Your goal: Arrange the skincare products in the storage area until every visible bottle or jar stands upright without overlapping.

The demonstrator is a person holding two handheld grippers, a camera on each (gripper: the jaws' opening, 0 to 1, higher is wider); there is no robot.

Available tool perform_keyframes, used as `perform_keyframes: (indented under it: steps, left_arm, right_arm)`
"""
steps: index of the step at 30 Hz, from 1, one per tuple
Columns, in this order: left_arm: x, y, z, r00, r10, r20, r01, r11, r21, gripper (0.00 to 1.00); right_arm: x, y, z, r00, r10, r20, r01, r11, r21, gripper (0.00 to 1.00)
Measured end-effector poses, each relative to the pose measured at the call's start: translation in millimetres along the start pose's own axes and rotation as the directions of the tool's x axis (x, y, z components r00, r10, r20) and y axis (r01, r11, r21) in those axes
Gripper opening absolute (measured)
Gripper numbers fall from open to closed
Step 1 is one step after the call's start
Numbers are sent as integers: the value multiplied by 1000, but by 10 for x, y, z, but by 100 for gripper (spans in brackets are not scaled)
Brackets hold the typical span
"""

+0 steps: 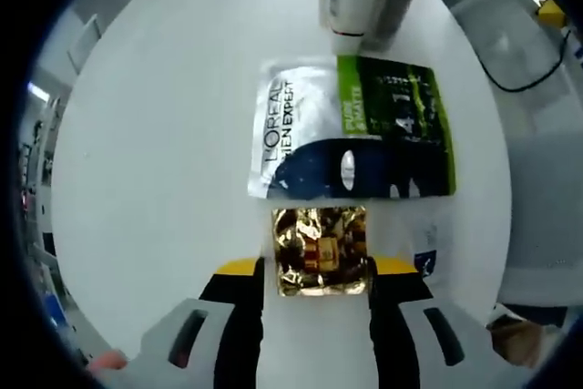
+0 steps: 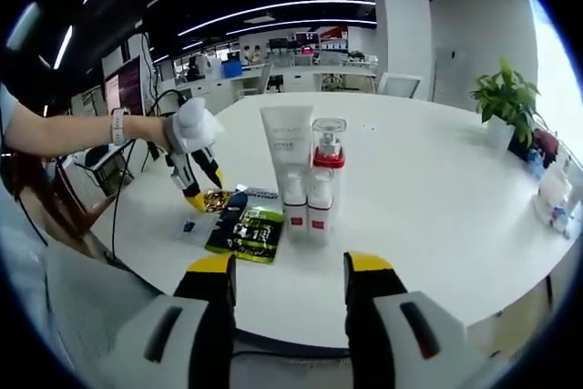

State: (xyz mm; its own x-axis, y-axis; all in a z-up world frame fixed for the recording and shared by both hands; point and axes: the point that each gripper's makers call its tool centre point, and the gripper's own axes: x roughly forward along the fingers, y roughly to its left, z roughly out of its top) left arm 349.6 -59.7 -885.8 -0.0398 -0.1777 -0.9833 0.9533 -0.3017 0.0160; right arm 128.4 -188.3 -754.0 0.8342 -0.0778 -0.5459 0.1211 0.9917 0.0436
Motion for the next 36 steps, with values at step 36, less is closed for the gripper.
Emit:
perform_keyframes:
  steps: [36]
  left_arm:
    - [-604,-235,33,976,110,186,-88,989,-121,47]
  right_arm:
    - [29,108,58,999,54,-4,-54,997,-54,47]
